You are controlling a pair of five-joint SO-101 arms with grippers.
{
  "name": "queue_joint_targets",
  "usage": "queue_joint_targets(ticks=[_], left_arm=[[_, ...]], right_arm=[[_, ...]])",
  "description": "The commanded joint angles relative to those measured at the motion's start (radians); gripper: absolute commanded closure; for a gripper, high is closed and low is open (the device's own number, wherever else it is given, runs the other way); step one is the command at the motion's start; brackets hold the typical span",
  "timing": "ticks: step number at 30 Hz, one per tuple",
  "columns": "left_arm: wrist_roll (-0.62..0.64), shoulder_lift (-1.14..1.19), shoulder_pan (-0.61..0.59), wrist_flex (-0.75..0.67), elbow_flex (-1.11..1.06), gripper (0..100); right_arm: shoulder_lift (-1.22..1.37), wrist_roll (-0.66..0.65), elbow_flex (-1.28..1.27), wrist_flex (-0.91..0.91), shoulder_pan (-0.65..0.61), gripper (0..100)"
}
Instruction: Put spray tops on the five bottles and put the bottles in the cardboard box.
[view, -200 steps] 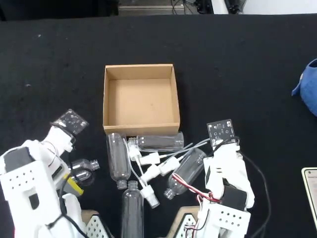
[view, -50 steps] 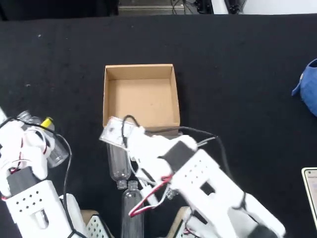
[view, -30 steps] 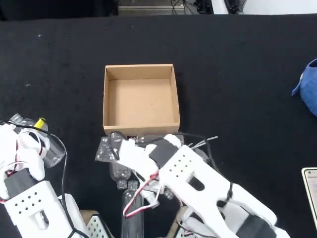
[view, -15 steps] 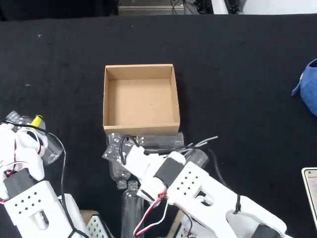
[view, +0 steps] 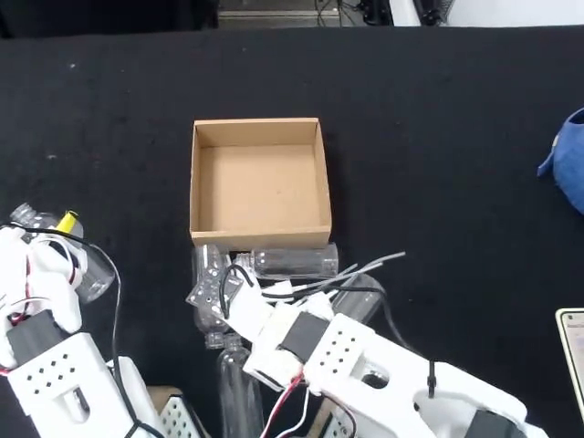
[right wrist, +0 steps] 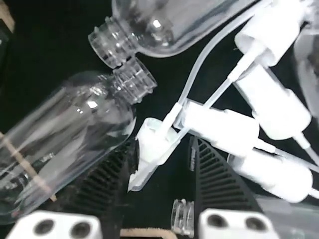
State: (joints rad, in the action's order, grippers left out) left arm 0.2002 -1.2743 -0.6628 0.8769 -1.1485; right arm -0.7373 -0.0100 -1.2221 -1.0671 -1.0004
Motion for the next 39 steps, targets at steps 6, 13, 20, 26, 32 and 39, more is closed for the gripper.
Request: queue_joint_targets(ticks=[6,13,20,26,32,39], left_arm=[[0.003,-0.017,-0.012,-0.023,0.016,97],[0.003,-0.017,-0.012,-0.021,0.012,97],[0.003,-0.017,-0.012,-0.023,0.012,97],[0.003,-0.017,-0.010,-0.023,0.012,97],[0.003,-0.017,-0.012,-0.023,0.012,97],[0.003,-0.017,-0.010,-0.023,-0.002,97]], right_arm=[[-0.041,-0.002,0.024,0.003,-0.014,92.9],[-0.071,-0.195,0.091,0.002,0.199,98.9],[-0.183,-0.339,0.127,-0.164,0.427,98.8],[-0.329,-0.499,0.226,-0.336,0.542,98.3],[-0.306,-0.308,0.196,-0.192,0.385,89.3],[-0.114,-0.014,0.229,0.072,0.232,84.1]])
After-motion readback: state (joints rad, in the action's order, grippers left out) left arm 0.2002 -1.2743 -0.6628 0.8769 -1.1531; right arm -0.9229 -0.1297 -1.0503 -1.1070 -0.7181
